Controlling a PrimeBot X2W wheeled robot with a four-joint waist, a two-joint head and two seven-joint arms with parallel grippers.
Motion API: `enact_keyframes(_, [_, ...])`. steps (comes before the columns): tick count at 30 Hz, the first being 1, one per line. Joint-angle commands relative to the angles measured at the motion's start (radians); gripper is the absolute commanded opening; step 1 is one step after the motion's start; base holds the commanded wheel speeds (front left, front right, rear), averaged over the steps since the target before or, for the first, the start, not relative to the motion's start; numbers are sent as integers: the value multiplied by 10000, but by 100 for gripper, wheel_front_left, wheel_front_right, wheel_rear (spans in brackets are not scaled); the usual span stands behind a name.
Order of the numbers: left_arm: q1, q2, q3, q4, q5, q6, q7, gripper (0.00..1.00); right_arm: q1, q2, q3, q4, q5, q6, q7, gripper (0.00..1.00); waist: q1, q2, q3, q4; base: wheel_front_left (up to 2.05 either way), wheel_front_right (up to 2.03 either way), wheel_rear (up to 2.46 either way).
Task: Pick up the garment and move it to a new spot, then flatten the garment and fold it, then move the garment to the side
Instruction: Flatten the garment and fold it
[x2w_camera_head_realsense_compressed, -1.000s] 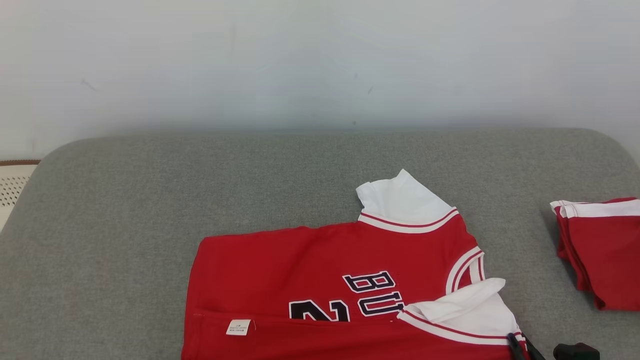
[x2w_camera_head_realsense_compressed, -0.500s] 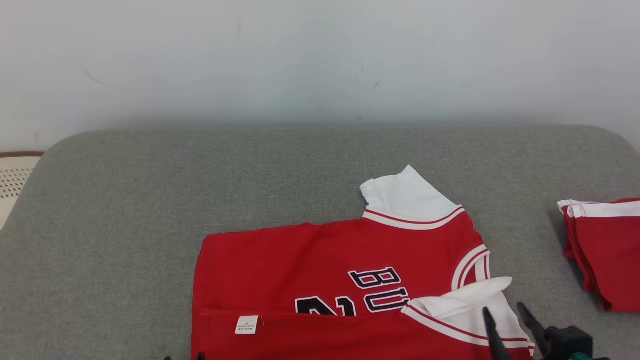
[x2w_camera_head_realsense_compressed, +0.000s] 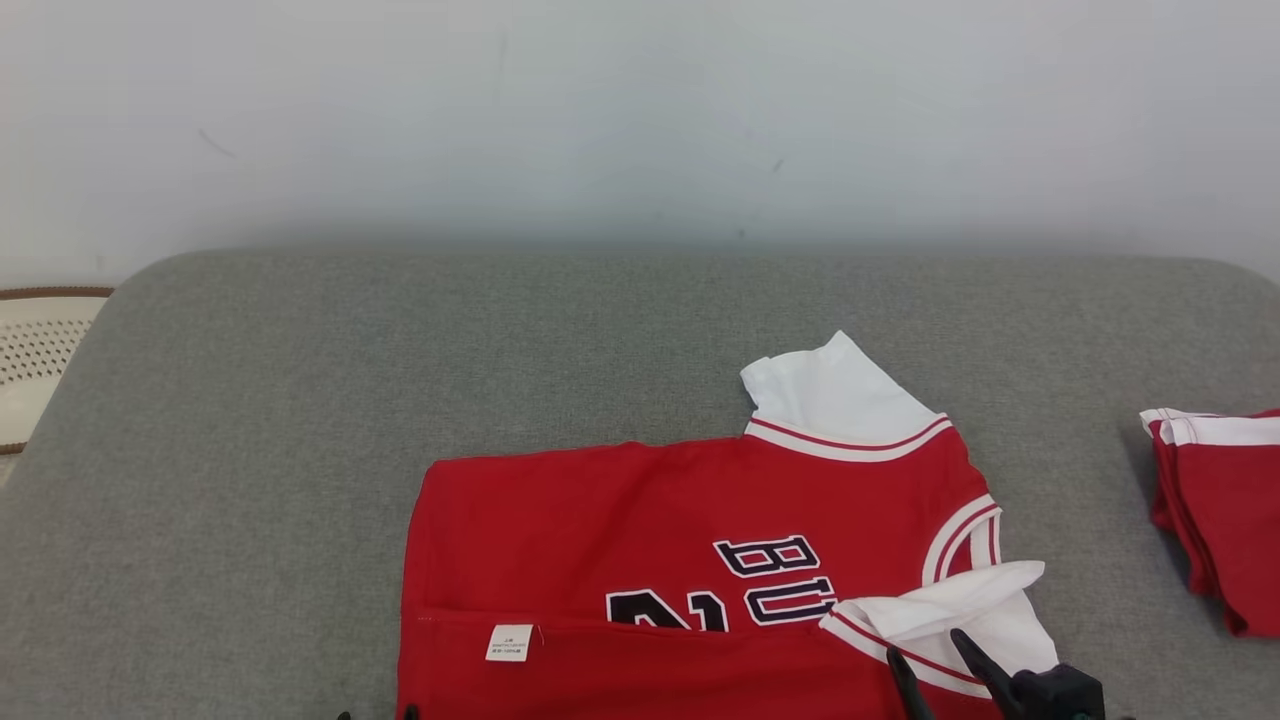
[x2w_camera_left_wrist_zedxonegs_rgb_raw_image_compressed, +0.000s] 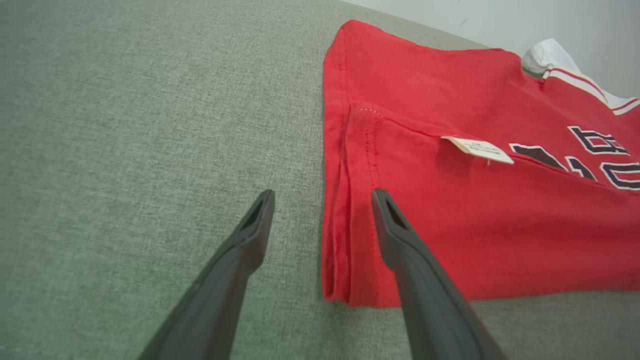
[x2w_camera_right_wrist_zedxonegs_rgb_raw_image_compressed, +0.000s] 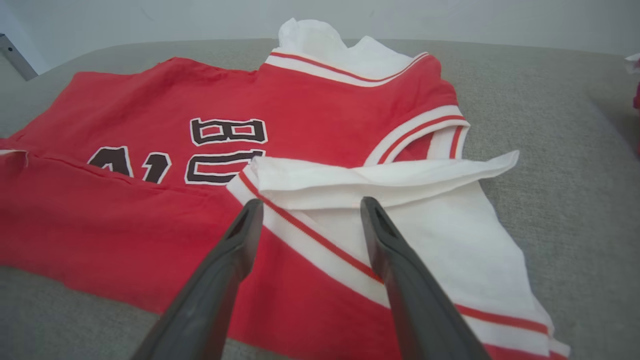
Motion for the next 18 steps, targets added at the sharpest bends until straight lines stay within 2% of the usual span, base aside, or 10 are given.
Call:
enact_keyframes(1, [166,17,3,-41,45,-12,-10,100,-89,36,77,68,41,-18,2,100,0,0,31,76,0,0,0])
enact_keyframes(5, [157,17,-63,-26,72,-32,-11,100,-291,29,315,149,29,-18,2,100,0,0,51,228,0,0,0])
enact_keyframes(7, [165,17,-87,-32,55,-18,-10,100,-359,15,449,162,9,-18,2,91,0,0,51,293,0,0,0])
enact_keyframes(9, [186,19,-81,-50,37,-2,-11,100,-332,-5,500,209,32,-18,2,47,0,0,55,341,0,0,0])
enact_keyframes(10, [201,17,-78,-60,34,-1,-10,100,-343,-7,522,231,35,-18,2,41,0,0,56,362,0,0,0])
enact_keyframes(13, [236,19,-70,-91,37,1,-11,100,-378,-2,537,246,18,-18,2,7,0,0,64,420,0,0,0])
enact_keyframes(14, [243,17,-66,-100,34,6,-11,100,-385,-2,550,249,-1,-18,2,0,0,0,71,432,0,0,0])
enact_keyframes(18, [219,17,-66,-150,7,28,-9,100,-486,24,429,247,-65,-18,2,0,0,0,126,448,0,0,0])
